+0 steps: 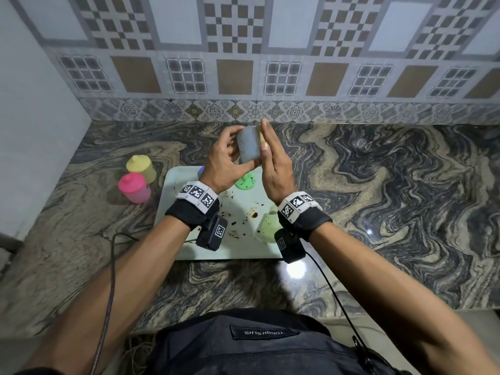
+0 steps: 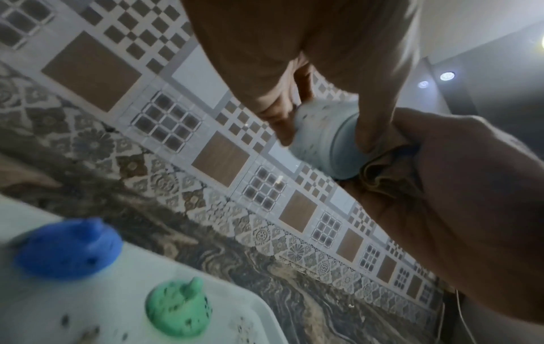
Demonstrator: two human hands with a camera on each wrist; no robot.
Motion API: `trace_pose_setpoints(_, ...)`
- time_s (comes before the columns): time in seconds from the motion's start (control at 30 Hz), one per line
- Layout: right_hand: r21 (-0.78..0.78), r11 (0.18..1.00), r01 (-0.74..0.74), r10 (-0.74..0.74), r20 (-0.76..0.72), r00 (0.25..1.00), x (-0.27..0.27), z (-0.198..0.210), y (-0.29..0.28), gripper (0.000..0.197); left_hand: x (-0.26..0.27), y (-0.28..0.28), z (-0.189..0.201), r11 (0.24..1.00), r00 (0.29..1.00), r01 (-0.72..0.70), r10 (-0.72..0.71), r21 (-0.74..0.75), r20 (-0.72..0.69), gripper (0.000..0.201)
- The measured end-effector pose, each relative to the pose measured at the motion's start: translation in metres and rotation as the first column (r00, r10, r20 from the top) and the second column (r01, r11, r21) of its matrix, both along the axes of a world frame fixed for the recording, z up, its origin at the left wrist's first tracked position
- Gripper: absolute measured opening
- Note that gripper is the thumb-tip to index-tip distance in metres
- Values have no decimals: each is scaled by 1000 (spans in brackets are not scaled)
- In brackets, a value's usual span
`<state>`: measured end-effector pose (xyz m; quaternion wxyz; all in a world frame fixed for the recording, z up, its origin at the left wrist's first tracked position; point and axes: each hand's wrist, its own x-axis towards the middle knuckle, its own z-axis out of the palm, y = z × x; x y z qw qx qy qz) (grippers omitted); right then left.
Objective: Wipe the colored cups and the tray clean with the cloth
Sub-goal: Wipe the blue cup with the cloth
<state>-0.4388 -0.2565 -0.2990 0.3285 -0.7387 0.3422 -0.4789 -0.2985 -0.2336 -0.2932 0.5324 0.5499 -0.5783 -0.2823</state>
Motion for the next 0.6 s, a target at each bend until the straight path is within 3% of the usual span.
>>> trace_pose_setpoints(0.1,-25,998,-65,62,-92,994,2,2,-4,52,1,-4,10,999,973,-32,36,-20,229,74)
trace_pose_setpoints(0.17,-67,995,-68,61,-102,993,4,1,-6,50,4,-6,16,997,953,-51,65,-53,297,70)
trace_pose_setpoints(0.47,199,975,-98,49,240,970,15,19,-6,45,17,-2,13,999,999,28,-28,17,-18,81)
trace_pose_setpoints(0.53,178,982,-68,29,210,977,13,18,-6,46,18,-3,15,999,996,16,-19,37,85,88)
trace_pose_setpoints(0.6,77,995,-58,49,115,992,13,14,-6,45,19,-1,22,1000,948,-13,11,4,317,93)
